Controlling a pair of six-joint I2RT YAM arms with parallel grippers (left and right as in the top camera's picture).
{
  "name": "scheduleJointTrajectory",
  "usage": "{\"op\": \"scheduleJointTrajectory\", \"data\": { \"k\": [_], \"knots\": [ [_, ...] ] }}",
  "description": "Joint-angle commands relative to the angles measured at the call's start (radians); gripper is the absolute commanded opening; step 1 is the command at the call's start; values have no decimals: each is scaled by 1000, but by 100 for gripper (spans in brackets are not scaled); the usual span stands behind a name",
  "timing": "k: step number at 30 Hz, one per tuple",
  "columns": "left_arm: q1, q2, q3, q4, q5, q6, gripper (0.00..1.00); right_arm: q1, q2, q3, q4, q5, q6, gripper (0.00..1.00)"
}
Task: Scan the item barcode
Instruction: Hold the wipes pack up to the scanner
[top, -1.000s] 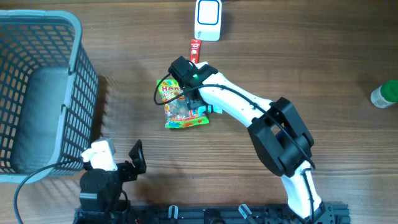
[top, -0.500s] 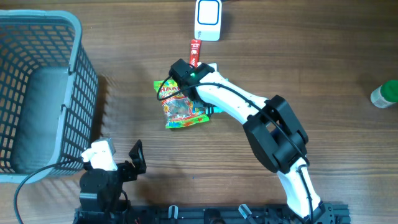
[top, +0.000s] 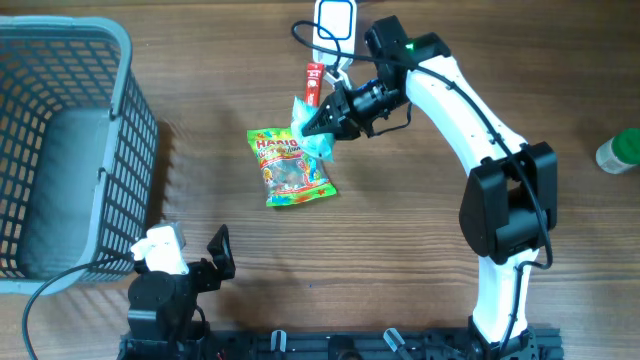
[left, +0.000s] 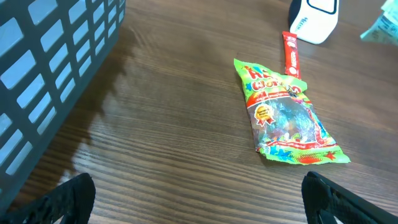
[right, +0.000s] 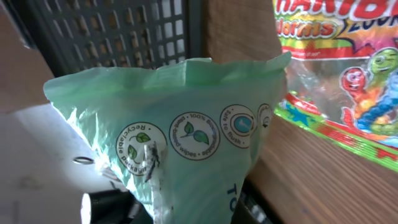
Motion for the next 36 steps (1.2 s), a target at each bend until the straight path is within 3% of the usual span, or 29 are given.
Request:
{"op": "scheduleJointTrajectory", "data": {
  "k": [1, 3, 4, 7, 10, 15, 17, 19, 21, 22, 23, 30, 36],
  "knots": [
    [3, -7, -4, 2, 1, 5, 100, 0, -19, -8, 58, 88, -161, 5],
    [3, -7, -4, 2, 1, 5, 100, 2, -19, -9, 44, -57, -586, 4],
    [3, -7, -4, 2, 1, 5, 100, 2, -19, -10, -31, -212, -908, 4],
    [3, -7, -4, 2, 1, 5, 100, 4, -19, -10, -187, -445, -1317, 4],
    [3, -7, -4, 2, 1, 5, 100, 7, -19, -10, -299, -473, -1566, 4],
    [3, -7, -4, 3, 1, 5, 100, 8, -19, -10, -350, -465, -1593, 4],
    [3, -7, -4, 2, 1, 5, 100, 8, -19, -11, -374, -357, -1548, 5],
    [3, -7, -4, 2, 1, 5, 100, 8, -19, -14, -305, -171, -1275, 5],
    [3, -7, -4, 2, 1, 5, 100, 8, -19, -14, -67, 204, -689, 5],
    [3, -7, -4, 2, 1, 5, 100, 8, -19, -14, 48, 487, -401, 4],
    [3, -7, -4, 2, 1, 5, 100, 8, -19, -11, 150, 730, -247, 4],
    [3, -7, -4, 2, 1, 5, 100, 11, -6, 17, 459, 1096, -177, 4],
    [3, -7, -4, 2, 1, 5, 100, 20, 97, 48, 769, 1188, -135, 5]
  ]
}}
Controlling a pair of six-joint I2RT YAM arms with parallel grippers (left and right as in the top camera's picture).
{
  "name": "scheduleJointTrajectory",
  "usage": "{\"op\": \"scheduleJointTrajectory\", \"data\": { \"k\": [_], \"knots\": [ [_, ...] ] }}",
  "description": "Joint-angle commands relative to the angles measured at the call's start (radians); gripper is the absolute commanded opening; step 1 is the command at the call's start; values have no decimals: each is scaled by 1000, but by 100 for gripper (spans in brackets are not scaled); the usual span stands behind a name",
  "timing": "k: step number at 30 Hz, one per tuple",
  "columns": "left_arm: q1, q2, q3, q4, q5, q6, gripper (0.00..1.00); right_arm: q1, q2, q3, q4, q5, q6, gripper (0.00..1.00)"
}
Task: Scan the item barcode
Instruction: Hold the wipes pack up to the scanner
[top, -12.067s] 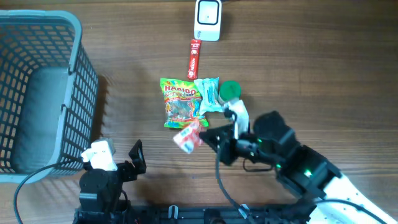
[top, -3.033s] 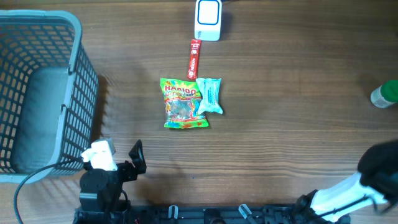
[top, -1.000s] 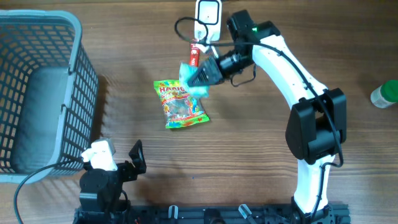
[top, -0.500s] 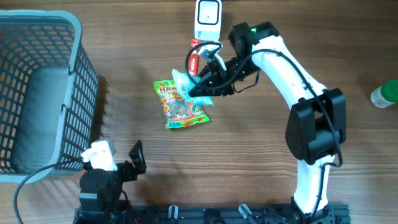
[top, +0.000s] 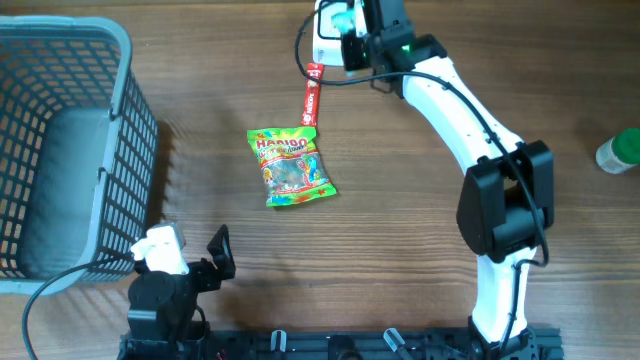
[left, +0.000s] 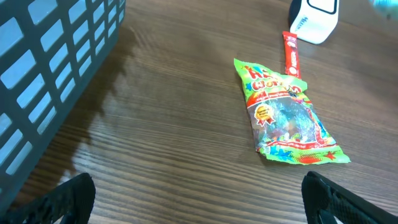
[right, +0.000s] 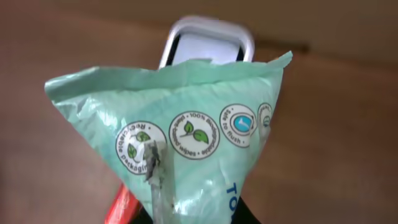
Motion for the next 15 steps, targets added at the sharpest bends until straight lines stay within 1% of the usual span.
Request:
{"op": "scheduleJointTrajectory", "data": {
  "k": [1, 5, 6, 8, 12, 14, 15],
  "knots": [
    [3, -7, -4, 2, 1, 5, 100, 17, 115, 66, 88, 59, 37, 5],
    [3, -7, -4, 2, 1, 5, 100, 50, 286, 288, 56, 112, 16, 4],
    [3, -7, -4, 2, 1, 5, 100, 54, 309, 318, 51, 144, -3, 4],
    [3, -7, -4, 2, 1, 5, 100, 53, 319, 323, 27, 212, -27, 5],
    [3, -7, -4, 2, 1, 5, 100, 50, 319, 347, -84, 261, -87, 5],
    [3, -7, -4, 2, 1, 5, 100, 50, 319, 426, -187, 261, -116, 5],
    [3, -7, -4, 2, 1, 5, 100, 46, 319, 462, -208, 261, -140, 4]
  ]
}}
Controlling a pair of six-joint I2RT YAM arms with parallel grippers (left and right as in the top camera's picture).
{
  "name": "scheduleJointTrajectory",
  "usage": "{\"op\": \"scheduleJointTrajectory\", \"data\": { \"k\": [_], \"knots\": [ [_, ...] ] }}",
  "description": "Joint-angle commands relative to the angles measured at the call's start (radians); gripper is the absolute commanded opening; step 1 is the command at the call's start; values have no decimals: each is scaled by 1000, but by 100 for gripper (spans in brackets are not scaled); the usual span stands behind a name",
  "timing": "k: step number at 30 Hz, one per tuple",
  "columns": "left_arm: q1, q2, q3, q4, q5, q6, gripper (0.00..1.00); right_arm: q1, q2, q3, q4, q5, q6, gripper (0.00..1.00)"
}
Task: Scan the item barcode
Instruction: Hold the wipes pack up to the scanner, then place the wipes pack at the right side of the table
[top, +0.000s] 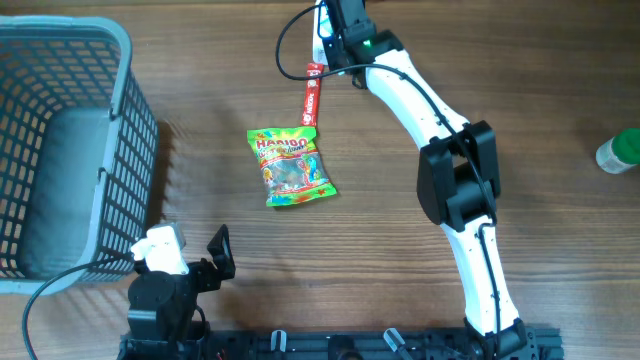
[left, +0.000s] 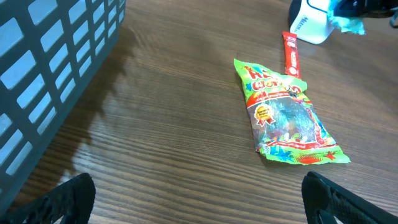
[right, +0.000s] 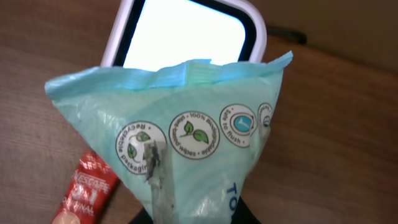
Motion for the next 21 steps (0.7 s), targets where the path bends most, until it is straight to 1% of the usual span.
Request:
{"op": "scheduleJointTrajectory", "data": {
  "k": [1, 4, 8, 10, 11, 12, 13, 14, 16, 18, 19, 20, 21],
  "knots": [
    [3, -7, -4, 2, 1, 5, 100, -11, 7, 143, -51, 58, -84, 5],
    [3, -7, -4, 2, 1, 5, 100, -11, 10, 160, -72, 153, -175, 4],
    [3, -7, -4, 2, 1, 5, 100, -11, 10, 160, -165, 169, -282, 4],
    [3, -7, -4, 2, 1, 5, 100, -11, 10, 160, -203, 215, -299, 4],
    [3, -7, -4, 2, 1, 5, 100, -16, 8, 160, -249, 224, -290, 4],
    [3, -7, -4, 2, 1, 5, 100, -21, 6, 160, -287, 223, -269, 4],
    [3, -7, -4, 2, 1, 5, 100, -42, 5, 160, -384, 224, -220, 4],
    [3, -7, -4, 2, 1, 5, 100, -75, 5, 160, -481, 246, -148, 4],
    [3, -7, -4, 2, 1, 5, 100, -140, 5, 160, -590, 309, -13, 4],
    [3, -7, -4, 2, 1, 5, 100, -274, 5, 159, -679, 361, 128, 4],
    [3, -7, -4, 2, 1, 5, 100, -348, 6, 158, -696, 363, 178, 4],
    [3, -7, -4, 2, 1, 5, 100, -422, 6, 154, -700, 351, 210, 4],
    [3, -7, -4, 2, 1, 5, 100, -518, 6, 148, -700, 299, 225, 5]
  ]
}}
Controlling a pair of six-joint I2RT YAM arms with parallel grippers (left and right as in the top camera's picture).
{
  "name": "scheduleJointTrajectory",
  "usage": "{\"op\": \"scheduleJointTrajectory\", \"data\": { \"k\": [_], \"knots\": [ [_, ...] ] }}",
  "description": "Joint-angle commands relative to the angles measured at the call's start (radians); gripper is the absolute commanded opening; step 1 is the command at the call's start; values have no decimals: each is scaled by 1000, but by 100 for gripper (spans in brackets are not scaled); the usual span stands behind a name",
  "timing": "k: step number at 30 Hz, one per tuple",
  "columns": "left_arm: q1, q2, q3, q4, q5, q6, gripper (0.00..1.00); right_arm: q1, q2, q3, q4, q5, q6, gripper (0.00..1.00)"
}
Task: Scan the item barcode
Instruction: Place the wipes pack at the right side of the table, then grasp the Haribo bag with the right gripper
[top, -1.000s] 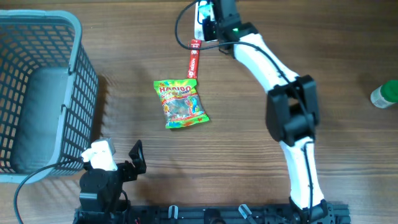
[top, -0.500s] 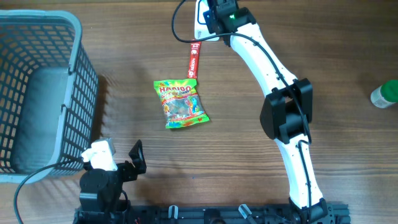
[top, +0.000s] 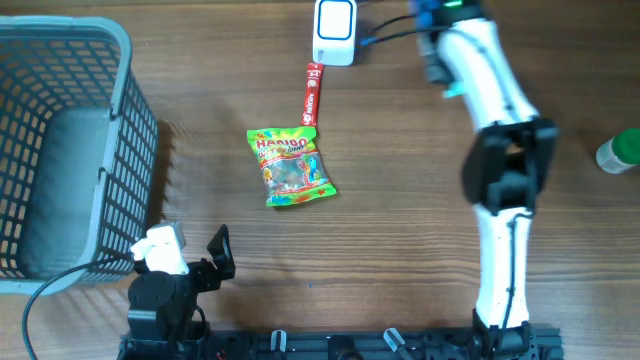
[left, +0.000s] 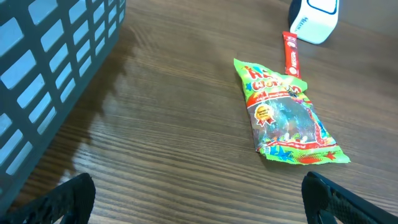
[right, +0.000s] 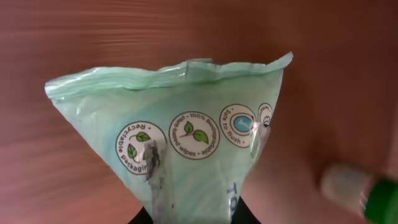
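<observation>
A pale green wipes packet (right: 180, 143) with recycling logos fills the right wrist view, and my right gripper (right: 189, 214) is shut on its lower end. Overhead, only a teal corner of the packet (top: 452, 90) shows beside the right gripper (top: 442, 72), which is to the right of the white scanner (top: 334, 30). The scanner (left: 314, 22) stands at the table's far edge. My left gripper (left: 199, 199) rests open at the near edge, holding nothing.
A Haribo candy bag (top: 290, 165) and a red stick packet (top: 312, 95) lie mid-table in front of the scanner. A grey basket (top: 60, 150) stands at the left. A green-capped bottle (top: 620, 152) sits at the right edge, also seen blurred in the right wrist view (right: 367, 196).
My right gripper, still holding the wipes packet, was right over the scanner's window and is now to the scanner's right, facing the bottle. The left arm has not moved.
My right gripper held the wipes packet above the candy bag's far end. Then it had the packet at the scanner, then close over its bright window. Now the packet is away to the right of the scanner. The left gripper stayed open throughout.
</observation>
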Motion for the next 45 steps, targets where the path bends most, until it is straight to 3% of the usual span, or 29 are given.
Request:
{"op": "scheduleJointTrajectory", "data": {
  "k": [1, 4, 7, 8, 9, 13, 18, 19, 21, 28, 32, 39, 45],
  "knots": [
    [3, -7, -4, 2, 1, 5, 100, -252, 4, 1, -5, -62, 140, 4],
    [3, -7, -4, 2, 1, 5, 100, -452, 5, -33, 65, -237, 140, 7],
    [3, -7, -4, 2, 1, 5, 100, -539, 5, -71, 112, -285, 140, 8],
    [3, -7, -4, 3, 1, 5, 100, -550, 6, -74, 122, -285, 140, 34],
    [3, -7, -4, 2, 1, 5, 100, -554, 5, -74, 132, -285, 139, 99],
    [3, -7, -4, 2, 1, 5, 100, -522, -82, -21, 123, -389, 140, 100],
    [3, -7, -4, 2, 1, 5, 100, -348, -207, -21, -48, -940, 164, 100],
    [3, -7, -4, 2, 1, 5, 100, -302, -206, -29, -86, -974, 171, 100],
    [3, -7, -4, 2, 1, 5, 100, -144, -206, -90, -107, -978, 164, 100],
    [3, -7, -4, 2, 1, 5, 100, 377, -200, -341, 80, -946, 163, 100],
    [3, -7, -4, 2, 1, 5, 100, 598, -190, -342, 126, -566, 175, 100],
    [3, -7, -4, 2, 1, 5, 100, 655, -44, -344, 247, -398, 247, 100],
    [3, -7, -4, 2, 1, 5, 100, 658, 93, -344, 246, -619, 190, 96]
  ]
}}
